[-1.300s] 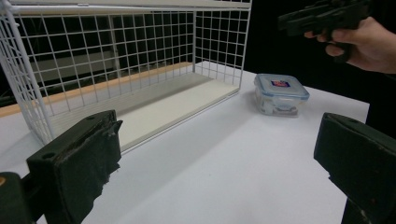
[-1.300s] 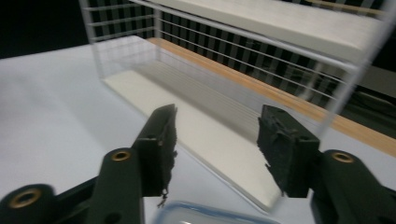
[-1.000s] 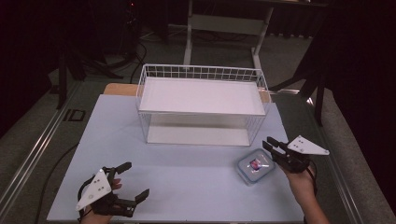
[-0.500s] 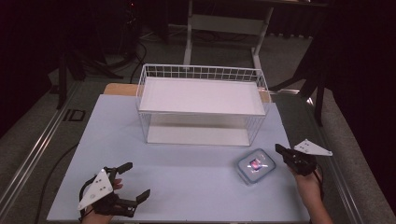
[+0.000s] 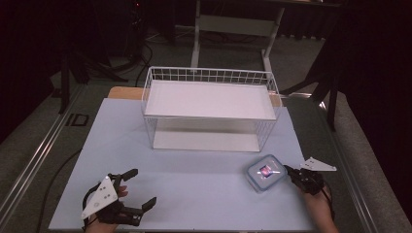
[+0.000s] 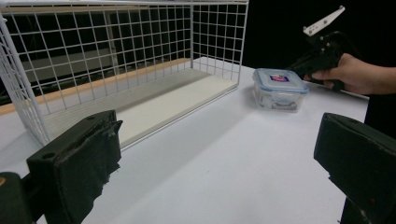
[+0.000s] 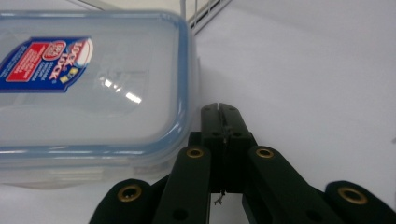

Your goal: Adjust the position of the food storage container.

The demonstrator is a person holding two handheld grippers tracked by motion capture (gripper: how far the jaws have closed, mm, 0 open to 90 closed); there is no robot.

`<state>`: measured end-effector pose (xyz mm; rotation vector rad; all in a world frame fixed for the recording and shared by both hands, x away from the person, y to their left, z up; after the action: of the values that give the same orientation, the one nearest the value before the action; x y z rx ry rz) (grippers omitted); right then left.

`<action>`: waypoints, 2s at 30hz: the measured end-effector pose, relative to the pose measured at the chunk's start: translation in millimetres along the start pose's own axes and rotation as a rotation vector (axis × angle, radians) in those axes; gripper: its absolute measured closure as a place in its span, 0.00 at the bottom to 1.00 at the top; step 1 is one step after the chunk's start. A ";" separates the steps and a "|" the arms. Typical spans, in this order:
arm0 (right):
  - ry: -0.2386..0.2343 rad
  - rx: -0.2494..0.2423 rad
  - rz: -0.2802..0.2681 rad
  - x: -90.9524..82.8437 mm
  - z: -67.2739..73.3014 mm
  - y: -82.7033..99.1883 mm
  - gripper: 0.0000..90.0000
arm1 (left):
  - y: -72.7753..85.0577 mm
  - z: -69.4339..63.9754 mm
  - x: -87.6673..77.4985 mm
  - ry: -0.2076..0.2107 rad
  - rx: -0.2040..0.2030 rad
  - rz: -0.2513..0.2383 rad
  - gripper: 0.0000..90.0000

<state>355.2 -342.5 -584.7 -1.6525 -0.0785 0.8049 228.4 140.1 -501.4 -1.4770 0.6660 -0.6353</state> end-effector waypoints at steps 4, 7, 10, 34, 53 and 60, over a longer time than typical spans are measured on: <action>-0.003 -0.010 0.016 0.7 2.9 4.8 1.00 | 0.2 -0.1 0.2 0.001 0.004 0.003 0.02; -0.018 -0.027 0.024 -0.2 7.2 4.8 1.00 | 0.5 -0.2 0.4 -0.001 0.006 0.007 0.02; -0.067 -0.054 0.034 0.1 21.2 3.4 1.00 | 0.3 -0.2 0.6 -0.005 0.007 0.006 0.02; -0.341 -0.149 0.060 23.6 106.0 -14.0 1.00 | 3.0 -1.7 2.6 0.003 0.004 0.019 0.02; -0.494 -0.212 0.071 38.2 166.9 -25.6 1.00 | 9.2 -5.2 6.4 0.020 0.018 0.055 0.02; -0.517 -0.235 0.071 44.4 180.0 -29.2 1.00 | 11.1 -8.3 8.1 0.057 -0.029 0.053 0.02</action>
<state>302.7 -162.4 -583.2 -1.6323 -0.4941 1.3023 227.5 128.5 -512.5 -1.4675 0.7582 -0.6313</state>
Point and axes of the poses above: each handheld gripper's, and its own axes: x roughly forward along the jaws, y roughly out of its underside, z roughly to its left, the point moved 8 cm from there along x, roughly forward along the jaws, and after that the axes turned 10 degrees about -z, right-handed, at the moved point
